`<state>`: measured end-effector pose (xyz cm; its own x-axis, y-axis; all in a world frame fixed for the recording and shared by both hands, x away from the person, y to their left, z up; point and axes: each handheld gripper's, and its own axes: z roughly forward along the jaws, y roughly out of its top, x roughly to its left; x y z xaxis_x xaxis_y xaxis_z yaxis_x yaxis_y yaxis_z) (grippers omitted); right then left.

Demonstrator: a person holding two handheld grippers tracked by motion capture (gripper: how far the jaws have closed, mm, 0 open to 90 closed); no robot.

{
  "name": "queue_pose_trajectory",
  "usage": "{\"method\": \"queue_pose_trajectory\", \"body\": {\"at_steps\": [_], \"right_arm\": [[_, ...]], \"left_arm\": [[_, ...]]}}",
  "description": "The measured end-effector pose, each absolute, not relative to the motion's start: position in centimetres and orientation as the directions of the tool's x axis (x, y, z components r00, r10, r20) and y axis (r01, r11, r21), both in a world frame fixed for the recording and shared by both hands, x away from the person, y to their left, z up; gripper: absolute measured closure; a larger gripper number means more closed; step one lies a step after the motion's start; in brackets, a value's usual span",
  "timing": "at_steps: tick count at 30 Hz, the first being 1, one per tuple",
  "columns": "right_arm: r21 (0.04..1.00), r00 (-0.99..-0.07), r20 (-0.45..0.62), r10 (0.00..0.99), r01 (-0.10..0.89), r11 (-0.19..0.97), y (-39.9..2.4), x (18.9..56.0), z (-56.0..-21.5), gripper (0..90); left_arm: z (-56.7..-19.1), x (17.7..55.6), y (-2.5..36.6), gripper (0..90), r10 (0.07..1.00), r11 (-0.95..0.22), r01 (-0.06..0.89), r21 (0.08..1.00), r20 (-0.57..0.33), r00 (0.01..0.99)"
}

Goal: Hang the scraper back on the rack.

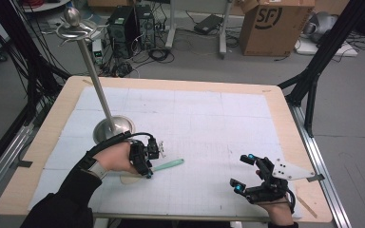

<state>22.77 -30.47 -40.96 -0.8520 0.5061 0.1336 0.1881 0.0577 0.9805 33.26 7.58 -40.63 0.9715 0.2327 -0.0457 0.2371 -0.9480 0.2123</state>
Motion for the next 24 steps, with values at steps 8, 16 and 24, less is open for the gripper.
{"method": "queue_pose_trajectory", "body": {"at_steps": [8, 16, 24], "right_arm": [[0.98, -0.852, 0.136, 0.506, 0.191, 0.059, -30.3, 22.9, -41.0, 8.6], [0.979, -0.853, 0.134, 0.504, 0.194, 0.069, -30.2, 22.9, -41.1, 8.6], [0.977, -0.849, 0.143, 0.509, 0.202, 0.062, -30.3, 22.9, -41.1, 8.7]], "left_arm": [[-40.7, 33.4, 7.5, 76.2, 0.256, -0.945, 0.258, 0.203, -0.035, 0.966], [-40.7, 33.0, 7.7, 80.4, 0.248, -0.944, 0.243, 0.225, -0.004, 0.969], [-40.2, 32.4, 9.7, 80.5, 0.301, -0.923, 0.28, 0.264, 0.044, 0.953]]}}
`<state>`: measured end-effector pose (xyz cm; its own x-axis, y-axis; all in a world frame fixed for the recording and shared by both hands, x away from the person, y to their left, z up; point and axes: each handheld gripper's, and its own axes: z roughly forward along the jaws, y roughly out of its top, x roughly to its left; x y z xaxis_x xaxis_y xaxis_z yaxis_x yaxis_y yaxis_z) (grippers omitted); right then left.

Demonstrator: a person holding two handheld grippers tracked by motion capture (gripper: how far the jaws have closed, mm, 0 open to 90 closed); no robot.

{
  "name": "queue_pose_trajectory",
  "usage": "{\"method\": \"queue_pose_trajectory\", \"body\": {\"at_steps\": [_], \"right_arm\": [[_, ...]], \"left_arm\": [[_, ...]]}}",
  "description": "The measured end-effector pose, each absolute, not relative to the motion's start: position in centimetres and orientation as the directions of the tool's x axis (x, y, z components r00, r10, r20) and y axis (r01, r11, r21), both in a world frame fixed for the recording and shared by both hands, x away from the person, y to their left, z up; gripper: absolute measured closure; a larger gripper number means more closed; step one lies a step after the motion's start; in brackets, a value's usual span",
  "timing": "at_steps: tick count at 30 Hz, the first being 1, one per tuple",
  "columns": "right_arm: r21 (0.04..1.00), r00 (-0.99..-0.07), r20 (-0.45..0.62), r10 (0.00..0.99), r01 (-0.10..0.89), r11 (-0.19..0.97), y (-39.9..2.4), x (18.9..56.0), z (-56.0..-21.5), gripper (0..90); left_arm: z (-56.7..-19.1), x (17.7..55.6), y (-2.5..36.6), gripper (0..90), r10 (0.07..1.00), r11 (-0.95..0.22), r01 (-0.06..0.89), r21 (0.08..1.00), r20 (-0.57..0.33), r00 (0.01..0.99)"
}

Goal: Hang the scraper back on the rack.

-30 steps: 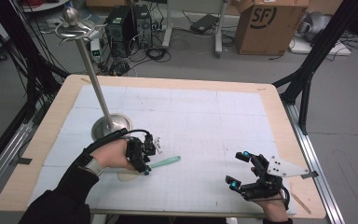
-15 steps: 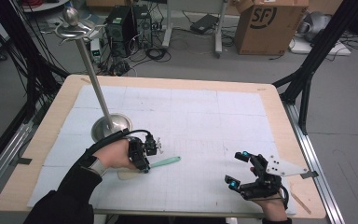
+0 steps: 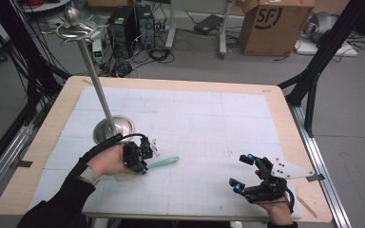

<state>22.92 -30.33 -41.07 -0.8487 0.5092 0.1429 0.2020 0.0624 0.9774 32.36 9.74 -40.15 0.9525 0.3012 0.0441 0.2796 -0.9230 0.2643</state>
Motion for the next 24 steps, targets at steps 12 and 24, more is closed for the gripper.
{"method": "queue_pose_trajectory", "body": {"at_steps": [12, 24], "right_arm": [[0.978, -0.845, 0.137, 0.517, 0.2, 0.067, -30.5, 23.1, -41.1, 8.7], [0.975, -0.847, 0.14, 0.513, 0.209, 0.079, -30.3, 23.2, -41.3, 8.8]], "left_arm": [[-36.0, 29.7, 16.6, 80.4, 0.469, -0.739, 0.328, 0.589, 0.1, 0.878], [-35.1, 28.3, 22.3, 80.4, 0.626, -0.435, 0.332, 0.837, 0.016, 0.78]]}}
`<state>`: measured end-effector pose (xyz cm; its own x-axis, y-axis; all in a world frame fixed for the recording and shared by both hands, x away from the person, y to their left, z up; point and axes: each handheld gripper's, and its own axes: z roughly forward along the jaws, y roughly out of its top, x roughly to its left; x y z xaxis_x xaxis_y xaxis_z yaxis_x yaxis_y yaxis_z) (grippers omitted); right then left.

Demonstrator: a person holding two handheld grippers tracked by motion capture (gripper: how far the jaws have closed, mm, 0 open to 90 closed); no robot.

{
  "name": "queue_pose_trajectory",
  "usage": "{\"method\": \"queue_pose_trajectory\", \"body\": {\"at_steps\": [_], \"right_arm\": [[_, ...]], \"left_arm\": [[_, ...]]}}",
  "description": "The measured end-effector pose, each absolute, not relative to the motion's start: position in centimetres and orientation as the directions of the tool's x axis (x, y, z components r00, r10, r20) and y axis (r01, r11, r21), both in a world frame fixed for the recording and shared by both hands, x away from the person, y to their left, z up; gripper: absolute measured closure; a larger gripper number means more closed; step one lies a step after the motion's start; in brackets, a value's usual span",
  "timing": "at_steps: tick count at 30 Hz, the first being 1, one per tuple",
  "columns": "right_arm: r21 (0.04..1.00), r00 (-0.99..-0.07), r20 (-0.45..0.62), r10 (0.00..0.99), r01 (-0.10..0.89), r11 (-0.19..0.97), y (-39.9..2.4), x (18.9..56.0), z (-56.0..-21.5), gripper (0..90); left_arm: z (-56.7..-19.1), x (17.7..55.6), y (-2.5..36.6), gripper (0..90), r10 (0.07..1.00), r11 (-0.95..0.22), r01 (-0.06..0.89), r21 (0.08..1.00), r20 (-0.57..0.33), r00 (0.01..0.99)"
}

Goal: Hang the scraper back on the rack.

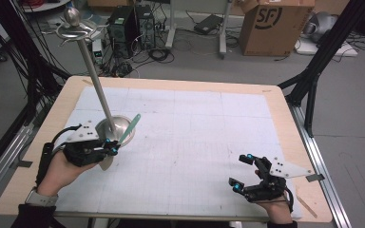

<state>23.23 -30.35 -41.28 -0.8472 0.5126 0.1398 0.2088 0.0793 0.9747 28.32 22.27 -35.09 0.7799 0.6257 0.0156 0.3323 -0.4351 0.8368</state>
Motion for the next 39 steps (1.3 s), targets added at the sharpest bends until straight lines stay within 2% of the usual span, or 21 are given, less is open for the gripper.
{"method": "queue_pose_trajectory", "body": {"at_steps": [7, 11, 17, 31, 39], "right_arm": [[0.974, -0.844, 0.144, 0.517, 0.213, 0.077, -30.7, 23.1, -41.3, 8.8], [0.973, -0.84, 0.146, 0.523, 0.216, 0.075, -30.9, 22.9, -41.4, 8.7], [0.974, -0.84, 0.145, 0.523, 0.215, 0.075, -31.0, 22.8, -41.4, 8.8], [0.974, -0.846, 0.145, 0.513, 0.214, 0.077, -30.7, 23.1, -41.4, 8.8], [0.973, -0.849, 0.147, 0.508, 0.217, 0.081, -30.6, 23.2, -41.4, 8.8]], "left_arm": [[-34.4, 27.4, 24.6, 80.4, 0.693, -0.313, 0.262, 0.913, 0.031, 0.72], [-33.6, 27.4, 26.6, 80.4, 0.716, -0.216, 0.241, 0.946, -0.014, 0.698], [-32.3, 27.6, 28.9, 80.4, 0.728, -0.144, 0.226, 0.963, -0.051, 0.683], [-28.8, 27.8, 33.2, 80.2, 0.764, -0.126, 0.201, 0.972, -0.034, 0.644], [-27.0, 28.4, 34.7, 80.2, 0.78, -0.057, 0.183, 0.982, -0.07, 0.622]]}}
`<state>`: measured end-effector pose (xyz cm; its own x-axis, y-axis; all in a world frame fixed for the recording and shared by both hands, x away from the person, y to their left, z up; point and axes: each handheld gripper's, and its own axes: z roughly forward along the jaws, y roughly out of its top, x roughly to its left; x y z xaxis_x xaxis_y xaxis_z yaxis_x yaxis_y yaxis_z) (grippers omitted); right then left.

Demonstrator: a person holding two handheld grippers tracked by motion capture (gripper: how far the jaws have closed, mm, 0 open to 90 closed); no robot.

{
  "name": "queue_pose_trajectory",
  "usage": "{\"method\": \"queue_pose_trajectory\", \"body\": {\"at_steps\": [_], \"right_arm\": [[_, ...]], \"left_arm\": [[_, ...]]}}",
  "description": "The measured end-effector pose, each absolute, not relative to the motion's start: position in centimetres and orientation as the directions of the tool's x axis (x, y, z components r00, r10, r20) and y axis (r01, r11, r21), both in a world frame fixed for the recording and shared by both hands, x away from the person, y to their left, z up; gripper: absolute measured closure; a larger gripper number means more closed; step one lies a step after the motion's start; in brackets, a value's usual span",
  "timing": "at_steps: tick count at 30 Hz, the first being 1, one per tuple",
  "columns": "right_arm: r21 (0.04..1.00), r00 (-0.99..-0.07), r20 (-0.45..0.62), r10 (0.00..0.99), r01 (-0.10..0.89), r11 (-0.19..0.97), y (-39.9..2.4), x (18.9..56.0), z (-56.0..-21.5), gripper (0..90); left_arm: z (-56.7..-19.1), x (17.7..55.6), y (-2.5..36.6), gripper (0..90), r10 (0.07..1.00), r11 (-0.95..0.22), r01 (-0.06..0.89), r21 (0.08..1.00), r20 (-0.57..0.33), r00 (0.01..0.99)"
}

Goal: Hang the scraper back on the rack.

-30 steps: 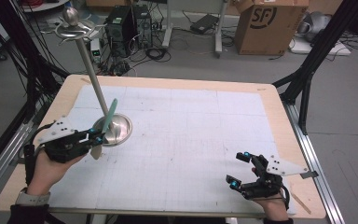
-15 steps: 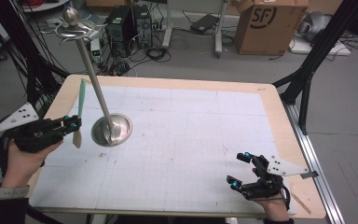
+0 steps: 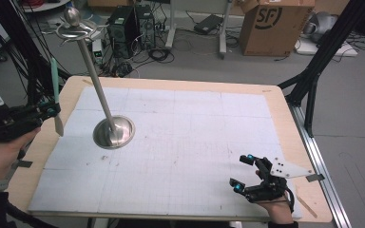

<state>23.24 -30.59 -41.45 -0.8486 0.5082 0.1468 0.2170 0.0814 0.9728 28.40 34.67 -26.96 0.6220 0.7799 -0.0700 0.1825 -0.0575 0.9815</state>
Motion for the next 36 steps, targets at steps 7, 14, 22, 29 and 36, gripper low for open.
{"method": "queue_pose_trajectory", "body": {"at_steps": [7, 14, 22, 29, 36], "right_arm": [[0.973, -0.852, 0.149, 0.502, 0.218, 0.08, -30.6, 23.1, -41.5, 8.8], [0.975, -0.847, 0.149, 0.51, 0.212, 0.068, -31.0, 23.0, -41.3, 8.8], [0.974, -0.846, 0.152, 0.512, 0.215, 0.066, -31.3, 22.8, -41.3, 8.8], [0.975, -0.841, 0.154, 0.518, 0.216, 0.061, -31.5, 22.7, -41.3, 8.7], [0.973, -0.844, 0.156, 0.514, 0.22, 0.067, -31.3, 22.8, -41.4, 8.8]], "left_arm": [[-25.6, 29.7, 35.7, 80.2, 0.774, -0.018, 0.195, 0.981, -0.11, 0.623], [-24.4, 30.6, 35.8, 80.2, 0.771, 0.002, 0.168, 0.986, -0.109, 0.627], [-24.0, 31.4, 36.0, 80.3, 0.778, -0.002, 0.187, 0.982, -0.116, 0.618], [-23.8, 31.9, 35.9, 80.2, 0.781, -0.003, 0.189, 0.982, -0.116, 0.614], [-23.9, 32.1, 36.3, 80.3, 0.789, 0.001, 0.19, 0.982, -0.118, 0.603]]}}
